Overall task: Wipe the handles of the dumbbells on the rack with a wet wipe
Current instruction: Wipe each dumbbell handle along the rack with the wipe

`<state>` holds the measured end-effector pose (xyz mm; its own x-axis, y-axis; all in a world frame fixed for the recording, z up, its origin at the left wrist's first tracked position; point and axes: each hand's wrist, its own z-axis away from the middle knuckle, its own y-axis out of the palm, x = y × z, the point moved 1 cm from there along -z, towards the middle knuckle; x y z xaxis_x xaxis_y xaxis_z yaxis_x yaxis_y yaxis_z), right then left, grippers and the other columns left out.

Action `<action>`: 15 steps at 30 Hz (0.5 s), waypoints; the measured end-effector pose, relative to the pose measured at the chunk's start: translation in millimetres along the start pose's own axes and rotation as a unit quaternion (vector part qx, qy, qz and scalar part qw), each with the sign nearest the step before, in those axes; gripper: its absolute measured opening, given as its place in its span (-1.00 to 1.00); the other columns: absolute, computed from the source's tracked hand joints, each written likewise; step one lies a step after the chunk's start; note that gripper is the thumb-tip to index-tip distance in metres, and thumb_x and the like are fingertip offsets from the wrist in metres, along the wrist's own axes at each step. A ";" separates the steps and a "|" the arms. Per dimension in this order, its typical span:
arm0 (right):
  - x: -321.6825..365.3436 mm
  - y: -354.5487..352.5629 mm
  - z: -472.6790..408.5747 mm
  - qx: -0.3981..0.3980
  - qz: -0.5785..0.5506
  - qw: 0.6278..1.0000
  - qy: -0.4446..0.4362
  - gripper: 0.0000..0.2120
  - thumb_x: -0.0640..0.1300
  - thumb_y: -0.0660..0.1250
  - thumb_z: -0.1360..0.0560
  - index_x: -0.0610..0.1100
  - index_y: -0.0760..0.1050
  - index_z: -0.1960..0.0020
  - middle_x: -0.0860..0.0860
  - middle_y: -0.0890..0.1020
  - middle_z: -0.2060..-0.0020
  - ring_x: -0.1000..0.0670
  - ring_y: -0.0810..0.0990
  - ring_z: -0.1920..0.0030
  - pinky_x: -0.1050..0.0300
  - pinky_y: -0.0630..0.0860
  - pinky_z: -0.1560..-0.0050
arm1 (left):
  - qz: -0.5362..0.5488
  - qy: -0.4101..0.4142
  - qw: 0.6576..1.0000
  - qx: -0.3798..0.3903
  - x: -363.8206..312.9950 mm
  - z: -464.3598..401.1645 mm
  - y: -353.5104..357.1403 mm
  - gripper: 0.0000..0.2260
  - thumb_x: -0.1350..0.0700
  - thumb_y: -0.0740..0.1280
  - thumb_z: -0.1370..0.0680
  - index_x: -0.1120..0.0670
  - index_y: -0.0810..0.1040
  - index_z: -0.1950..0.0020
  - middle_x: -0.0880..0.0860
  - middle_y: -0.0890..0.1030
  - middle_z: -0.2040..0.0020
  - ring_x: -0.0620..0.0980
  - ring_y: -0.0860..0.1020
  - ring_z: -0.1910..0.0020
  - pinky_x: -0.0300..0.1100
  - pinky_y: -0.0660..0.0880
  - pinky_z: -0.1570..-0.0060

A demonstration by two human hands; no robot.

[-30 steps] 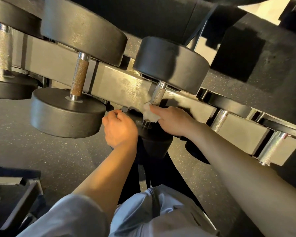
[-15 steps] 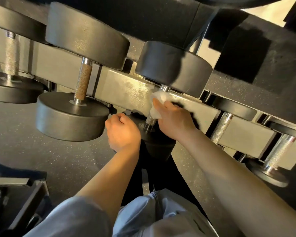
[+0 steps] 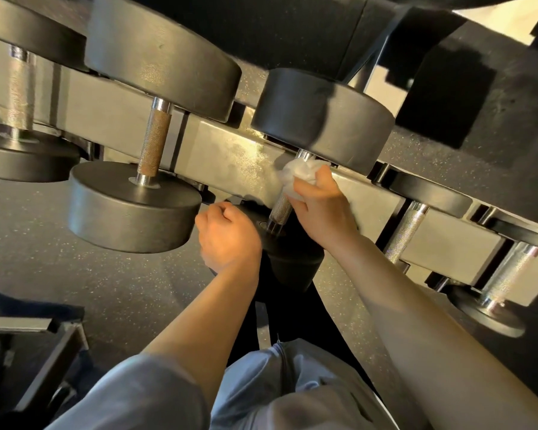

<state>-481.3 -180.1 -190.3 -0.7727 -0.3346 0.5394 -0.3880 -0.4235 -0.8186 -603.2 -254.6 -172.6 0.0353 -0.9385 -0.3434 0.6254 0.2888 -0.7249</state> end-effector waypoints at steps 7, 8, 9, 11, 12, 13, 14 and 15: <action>1.5 4.4 10.8 0.253 0.089 0.955 -0.125 -0.64 -0.05 0.13 -0.62 0.12 0.34 -0.40 -0.09 0.63 0.03 -0.14 0.60 0.10 0.12 0.41 0.21 | -0.002 0.004 1.000 0.008 0.2 -1.4 0.4 -0.65 0.05 0.00 -0.65 0.05 0.48 -0.30 0.05 0.37 -0.35 0.11 0.49 -0.13 0.09 0.38 -0.24; 3.6 3.1 10.9 0.282 0.120 0.941 -0.143 -0.62 -0.04 0.10 -0.62 0.16 0.28 -0.43 -0.09 0.62 0.02 -0.14 0.60 0.10 0.11 0.41 0.23 | -0.001 0.004 1.000 0.009 0.2 -1.5 0.5 -0.65 0.05 0.01 -0.65 0.06 0.48 -0.30 0.06 0.37 -0.35 0.11 0.48 -0.14 0.09 0.38 -0.24; 3.3 -0.1 5.5 0.282 0.139 0.937 -0.149 -0.61 -0.02 0.08 -0.62 0.17 0.25 -0.44 -0.09 0.62 0.04 -0.14 0.60 0.12 0.10 0.39 0.25 | 0.000 0.004 1.000 0.009 0.1 -1.4 0.5 -0.66 0.05 0.01 -0.65 0.06 0.48 -0.29 0.06 0.37 -0.35 0.11 0.48 -0.14 0.09 0.37 -0.24; -3.1 -13.4 -10.6 0.238 0.092 0.966 -0.038 -0.65 0.12 0.08 -0.60 0.10 0.36 -0.35 -0.04 0.60 0.11 -0.10 0.59 0.14 0.13 0.33 0.27 | 0.002 0.006 1.000 0.008 -0.4 -0.8 0.3 -0.67 0.06 0.01 -0.64 0.05 0.47 -0.29 0.05 0.37 -0.35 0.11 0.49 -0.14 0.10 0.37 -0.24; -11.1 -16.7 -15.7 0.234 0.075 0.969 0.018 -0.61 0.22 0.07 -0.58 0.05 0.45 -0.26 -0.02 0.57 0.16 -0.10 0.58 0.13 0.13 0.32 0.25 | 0.004 0.007 1.000 0.006 -0.5 -0.3 0.3 -0.67 0.06 0.01 -0.64 0.04 0.47 -0.29 0.05 0.38 -0.35 0.11 0.49 -0.14 0.09 0.38 -0.23; -17.4 -19.7 -24.9 0.195 0.046 0.977 0.077 -0.56 0.24 0.05 -0.58 0.00 0.49 -0.22 -0.03 0.55 0.20 -0.13 0.58 0.11 0.12 0.31 0.23 | 0.006 0.009 1.000 0.004 -0.5 -0.1 0.3 -0.68 0.06 0.01 -0.64 0.03 0.46 -0.28 0.05 0.38 -0.35 0.11 0.49 -0.14 0.08 0.38 -0.23; -18.5 -19.9 -29.4 0.173 0.052 0.981 0.076 -0.57 0.19 0.03 -0.60 -0.03 0.48 -0.26 -0.07 0.56 0.19 -0.17 0.57 0.10 0.10 0.32 0.20 | 0.008 0.009 1.000 0.002 -0.2 -0.1 0.6 -0.68 0.06 0.01 -0.64 0.03 0.46 -0.28 0.04 0.38 -0.34 0.10 0.49 -0.14 0.04 0.38 -0.21; -14.2 -21.5 -28.8 0.153 0.052 0.981 0.104 -0.58 0.14 0.03 -0.61 -0.03 0.44 -0.32 -0.11 0.59 0.14 -0.19 0.56 0.12 0.08 0.37 0.17 | 0.011 0.009 1.000 0.001 -0.2 -0.3 0.8 -0.68 0.05 0.01 -0.64 0.02 0.46 -0.28 0.04 0.38 -0.34 0.09 0.48 -0.13 0.01 0.37 -0.18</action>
<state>-476.5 -142.0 -186.0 -0.8982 -0.2247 0.3777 -0.1563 -0.6399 -0.7524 -602.9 -254.1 -173.3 0.0346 -0.9284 -0.3699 0.6258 0.3087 -0.7163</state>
